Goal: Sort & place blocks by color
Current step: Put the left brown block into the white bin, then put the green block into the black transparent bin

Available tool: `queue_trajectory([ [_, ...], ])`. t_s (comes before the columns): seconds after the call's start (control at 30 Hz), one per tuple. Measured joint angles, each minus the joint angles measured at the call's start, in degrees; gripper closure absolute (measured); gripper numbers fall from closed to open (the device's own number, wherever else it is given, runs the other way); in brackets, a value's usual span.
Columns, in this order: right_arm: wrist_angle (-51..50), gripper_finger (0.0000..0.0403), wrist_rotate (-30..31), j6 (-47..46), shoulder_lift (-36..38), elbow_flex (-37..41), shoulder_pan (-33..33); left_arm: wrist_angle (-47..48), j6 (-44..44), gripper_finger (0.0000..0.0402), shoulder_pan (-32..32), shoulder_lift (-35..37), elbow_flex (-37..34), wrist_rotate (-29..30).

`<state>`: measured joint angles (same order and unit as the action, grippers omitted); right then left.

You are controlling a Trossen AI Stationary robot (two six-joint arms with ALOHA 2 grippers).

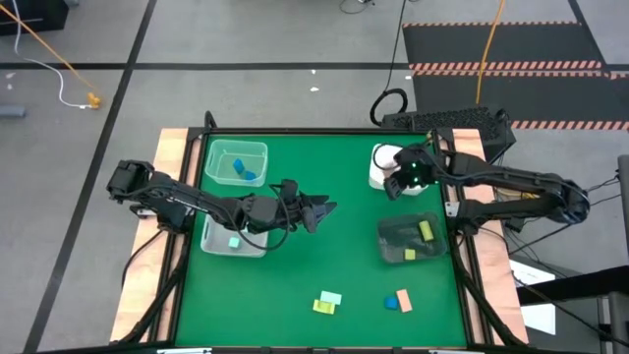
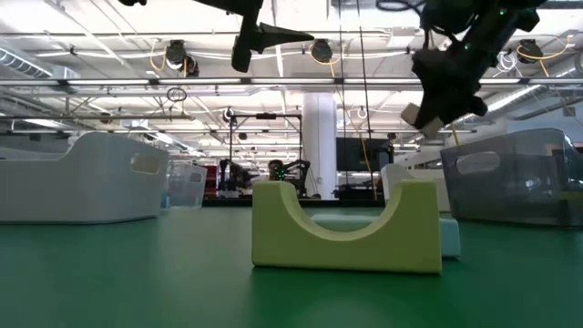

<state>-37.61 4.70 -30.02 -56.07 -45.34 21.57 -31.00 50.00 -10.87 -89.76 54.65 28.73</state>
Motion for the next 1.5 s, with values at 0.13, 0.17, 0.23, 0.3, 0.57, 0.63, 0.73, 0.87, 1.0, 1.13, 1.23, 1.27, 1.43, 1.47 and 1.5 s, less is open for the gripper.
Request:
queue_trajectory([
  [0.13,-2.5,0.0292,7.7,0.4,-2.0,0.0,2.9,0.0,0.0,0.0128,0.0,0.0,0.0,0.0],
  [0.17,-2.7,0.0292,8.7,0.6,-2.7,0.0,3.5,0.0,0.0,0.0128,0.0,0.0,0.0,0.0],
  [0.23,-2.6,0.0292,10.0,1.3,-4.4,0.0,4.6,0.0,0.0,0.0128,0.0,0.0,0.0,0.0],
  [0.3,-2.6,0.0283,10.8,1.6,-6.2,0.0,5.7,0.0,0.0,0.0128,0.0,0.0,0.0,-0.1],
  [0.57,-1.3,0.0242,11.8,3.0,-10.8,0.0,8.9,0.0,0.0,0.0128,0.0,0.0,0.0,-0.2],
  [0.63,-0.7,0.0240,11.8,4.4,-10.9,0.0,9.2,0.0,0.0,0.0128,0.0,0.0,0.0,-0.2],
  [0.73,-0.4,0.0235,11.6,6.7,-9.4,0.0,9.2,0.0,0.1,0.0128,0.0,0.0,0.0,-0.2],
  [0.87,-0.6,0.0228,7.3,7.0,-4.5,0.0,8.8,1.1,0.1,0.0128,-0.3,0.0,0.0,-1.0],
  [1.0,-0.4,0.0230,-4.0,4.5,1.8,0.0,7.3,4.6,1.4,0.0128,-0.8,0.0,0.0,-6.0],
  [1.13,-0.4,0.0231,-11.6,3.5,7.2,0.0,3.7,8.7,1.0,0.0128,-1.8,-0.1,0.0,-11.2],
  [1.23,-0.4,0.0228,-12.3,2.1,10.2,0.0,0.8,9.6,-1.1,0.0128,-3.6,-0.1,0.0,-12.2],
  [1.27,-0.4,0.0227,-12.3,2.0,11.0,0.0,0.1,9.4,-2.0,0.0128,-4.3,-0.1,0.0,-12.2],
  [1.43,-0.4,0.0225,-12.2,2.2,13.3,0.0,-1.9,12.1,-4.7,0.0128,-8.2,-0.1,2.0,-12.3],
  [1.47,-0.4,0.0225,-12.2,2.2,13.5,0.0,-2.1,14.0,-4.8,0.0128,-9.1,-0.1,2.8,-12.3],
  [1.5,-0.4,0.0225,-12.2,2.2,13.7,0.0,-2.3,16.4,-4.8,0.0128,-9.9,-0.1,3.5,-12.3],
])
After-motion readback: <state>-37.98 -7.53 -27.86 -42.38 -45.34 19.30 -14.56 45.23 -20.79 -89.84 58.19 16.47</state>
